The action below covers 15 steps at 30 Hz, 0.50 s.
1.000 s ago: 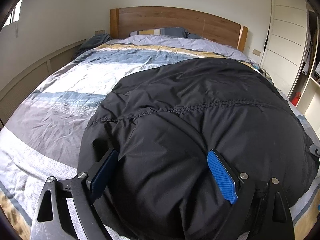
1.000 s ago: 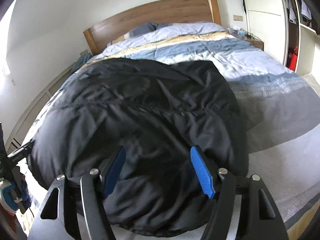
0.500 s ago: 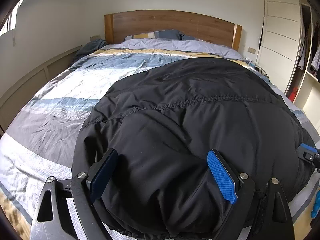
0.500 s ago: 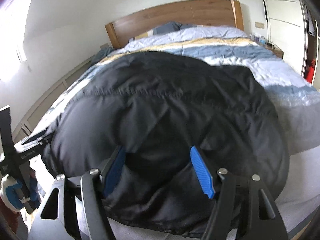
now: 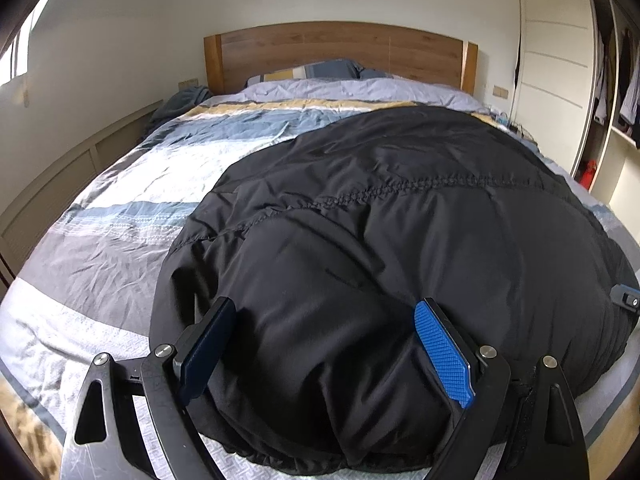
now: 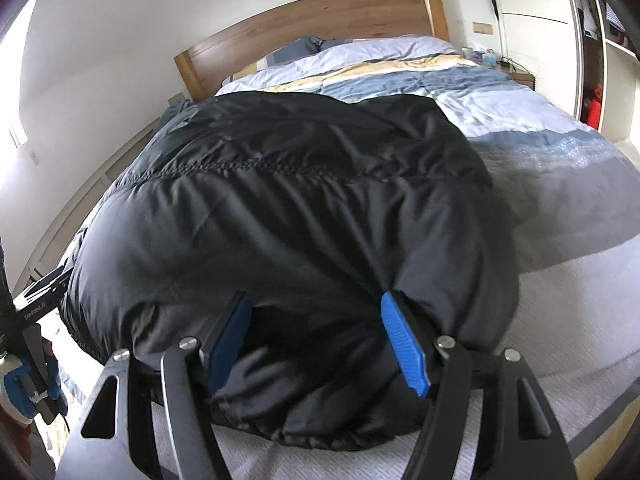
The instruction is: Fold large clothes
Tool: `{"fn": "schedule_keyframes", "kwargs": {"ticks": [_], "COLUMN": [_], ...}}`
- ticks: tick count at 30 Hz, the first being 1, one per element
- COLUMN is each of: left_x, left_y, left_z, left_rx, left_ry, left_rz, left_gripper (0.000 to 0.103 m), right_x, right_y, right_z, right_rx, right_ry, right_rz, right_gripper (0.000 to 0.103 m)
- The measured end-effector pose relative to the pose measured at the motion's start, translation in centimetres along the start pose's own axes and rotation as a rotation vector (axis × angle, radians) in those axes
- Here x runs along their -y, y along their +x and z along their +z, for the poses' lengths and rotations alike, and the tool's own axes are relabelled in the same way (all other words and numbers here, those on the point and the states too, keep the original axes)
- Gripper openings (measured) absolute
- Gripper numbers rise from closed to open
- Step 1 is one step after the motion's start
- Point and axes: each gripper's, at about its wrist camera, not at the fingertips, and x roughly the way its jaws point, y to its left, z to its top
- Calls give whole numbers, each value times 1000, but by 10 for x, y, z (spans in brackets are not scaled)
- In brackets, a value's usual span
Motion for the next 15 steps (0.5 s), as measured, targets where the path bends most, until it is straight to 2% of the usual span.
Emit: {"fn": "schedule_keyframes", "kwargs": {"ticks": [6,8,12,14,15], "left_x": [-1,-7,-35,-57,-70], "left_y": [-5,-9,-27,-38,-42], "left_z": [-6,-6,-1,5,10], "left_rx": [-25,-37,6,36,46], "left_ry": [31,26,-28,-66,-87], "left_rz": [9,-17,-31,-27,-21], "left_gripper": [90,91,102,103,103], "right_x": [5,8,20,31,37], "right_y": [-10,-14,-33,-44,-48], "right_z": [-2,-2,4,9,12], "right_rx": [-8,-8,25,49,57], "right_ry": [9,15,25,39,45], "right_rz": [-15,-22,-34,-49,-67], "right_gripper": [66,66,66,68,75]}}
